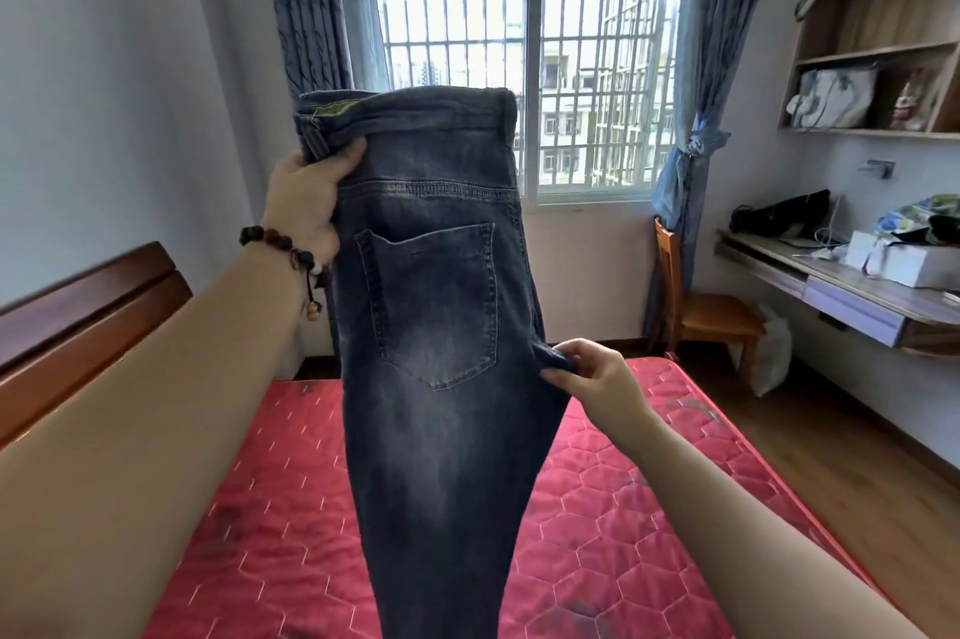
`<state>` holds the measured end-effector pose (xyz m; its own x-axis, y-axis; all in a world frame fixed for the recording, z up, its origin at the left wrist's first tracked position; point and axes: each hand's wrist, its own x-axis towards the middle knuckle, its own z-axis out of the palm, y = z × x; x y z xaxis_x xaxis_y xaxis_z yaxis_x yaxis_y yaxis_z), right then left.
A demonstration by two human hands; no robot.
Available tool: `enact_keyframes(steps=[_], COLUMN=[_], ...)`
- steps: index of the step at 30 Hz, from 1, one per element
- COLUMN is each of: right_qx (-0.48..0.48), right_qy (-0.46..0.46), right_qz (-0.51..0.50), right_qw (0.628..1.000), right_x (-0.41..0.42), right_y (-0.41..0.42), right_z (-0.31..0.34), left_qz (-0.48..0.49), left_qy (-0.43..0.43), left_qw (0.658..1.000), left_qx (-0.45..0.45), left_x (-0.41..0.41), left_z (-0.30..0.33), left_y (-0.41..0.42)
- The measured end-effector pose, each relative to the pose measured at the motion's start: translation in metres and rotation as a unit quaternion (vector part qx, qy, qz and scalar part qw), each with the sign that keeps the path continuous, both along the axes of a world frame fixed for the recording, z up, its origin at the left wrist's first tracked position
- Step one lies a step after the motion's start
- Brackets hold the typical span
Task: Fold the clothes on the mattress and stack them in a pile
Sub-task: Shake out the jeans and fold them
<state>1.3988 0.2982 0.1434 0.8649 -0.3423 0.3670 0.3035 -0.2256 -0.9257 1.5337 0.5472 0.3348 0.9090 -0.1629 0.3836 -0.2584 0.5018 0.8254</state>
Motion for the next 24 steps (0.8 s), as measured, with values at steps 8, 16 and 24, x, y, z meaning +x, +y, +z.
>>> enact_keyframes(steps=[8, 16, 24], right_qx=[0.168, -0.220, 0.041], right_qy=[-0.045, -0.023, 0.050], right_qz=[0.018, -0.177, -0.027], right_qw=[0.985, 0.959, 0.998], right_x=[0.008, 0.008, -0.003], right_y=[-0.017, -0.045, -0.043], right_z=[0.022, 0.057, 0.048], left_qz=[0.012, -0.034, -0.070], left_qy=[-0.006, 0.006, -0.009], left_qw=[1.000, 0.999, 0.998], left_qx=[-0.006, -0.003, 0.003], left_x=[0.009, 0.012, 0.009], left_z=[-0.007, -0.024, -0.016], left_y=[0.034, 0.030, 0.013])
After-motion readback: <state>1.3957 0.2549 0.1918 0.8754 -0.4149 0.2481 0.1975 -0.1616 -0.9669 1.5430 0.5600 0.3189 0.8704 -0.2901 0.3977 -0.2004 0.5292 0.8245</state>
